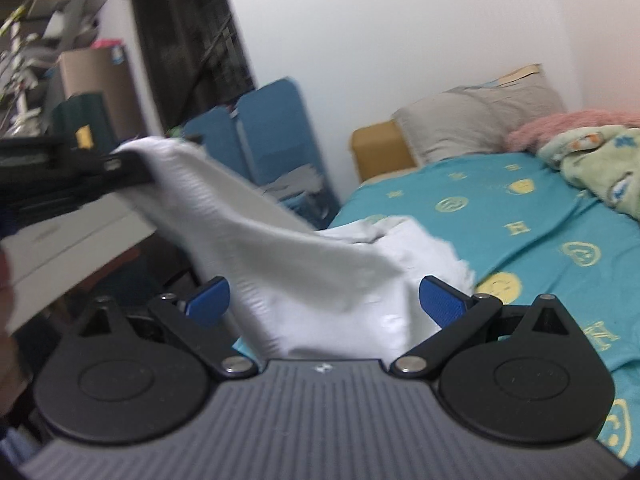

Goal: Fold clothes

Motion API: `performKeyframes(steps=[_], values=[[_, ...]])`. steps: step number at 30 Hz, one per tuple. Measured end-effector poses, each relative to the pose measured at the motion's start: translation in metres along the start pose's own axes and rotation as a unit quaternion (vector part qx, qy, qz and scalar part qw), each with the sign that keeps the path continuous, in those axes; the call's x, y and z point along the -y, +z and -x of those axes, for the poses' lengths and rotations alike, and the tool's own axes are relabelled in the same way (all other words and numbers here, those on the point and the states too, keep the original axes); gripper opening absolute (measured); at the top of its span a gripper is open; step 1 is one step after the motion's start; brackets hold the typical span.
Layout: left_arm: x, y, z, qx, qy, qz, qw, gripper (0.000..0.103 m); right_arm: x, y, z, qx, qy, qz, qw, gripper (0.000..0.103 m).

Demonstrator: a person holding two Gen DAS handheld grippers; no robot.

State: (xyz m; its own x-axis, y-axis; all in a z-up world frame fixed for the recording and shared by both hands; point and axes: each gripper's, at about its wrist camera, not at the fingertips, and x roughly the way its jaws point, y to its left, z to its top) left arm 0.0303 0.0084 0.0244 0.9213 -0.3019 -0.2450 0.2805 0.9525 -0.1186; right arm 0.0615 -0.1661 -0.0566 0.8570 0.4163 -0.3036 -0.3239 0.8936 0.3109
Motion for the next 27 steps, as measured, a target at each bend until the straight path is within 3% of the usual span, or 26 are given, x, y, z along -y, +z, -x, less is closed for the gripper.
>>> performKeyframes(steps=[7, 9, 13, 18, 20, 23, 27], values=[[-0.044, -0.038, -0.030, 0.014, -0.008, 0.071, 0.9973, 0.004, -0.021, -0.027, -0.045, -0.084, 0.013, 0.022, 0.996, 0.103], [-0.058, -0.049, -0.037, 0.002, -0.008, 0.096, 0.9954, 0.004, -0.016, -0.032, -0.057, -0.097, -0.023, 0.013, 0.995, 0.103], [-0.078, -0.059, -0.044, -0.018, 0.016, 0.087, 0.9959, 0.004, -0.005, -0.039, -0.078, -0.117, -0.092, -0.009, 0.989, 0.103], [-0.091, -0.069, -0.053, -0.044, 0.024, 0.094, 0.9943, 0.004, 0.039, -0.012, -0.048, -0.026, -0.111, -0.129, 0.985, 0.103], [-0.083, -0.071, -0.055, -0.043, 0.016, 0.075, 0.9961, 0.004, 0.049, -0.007, -0.045, -0.023, -0.125, -0.144, 0.981, 0.103], [-0.073, -0.071, -0.054, -0.035, 0.000, 0.063, 0.9974, 0.004, 0.053, -0.009, -0.056, -0.059, -0.160, -0.125, 0.977, 0.103], [-0.076, -0.066, -0.044, -0.017, 0.011, 0.082, 0.9964, 0.004, 0.057, -0.025, -0.075, -0.147, -0.178, -0.116, 0.966, 0.103]])
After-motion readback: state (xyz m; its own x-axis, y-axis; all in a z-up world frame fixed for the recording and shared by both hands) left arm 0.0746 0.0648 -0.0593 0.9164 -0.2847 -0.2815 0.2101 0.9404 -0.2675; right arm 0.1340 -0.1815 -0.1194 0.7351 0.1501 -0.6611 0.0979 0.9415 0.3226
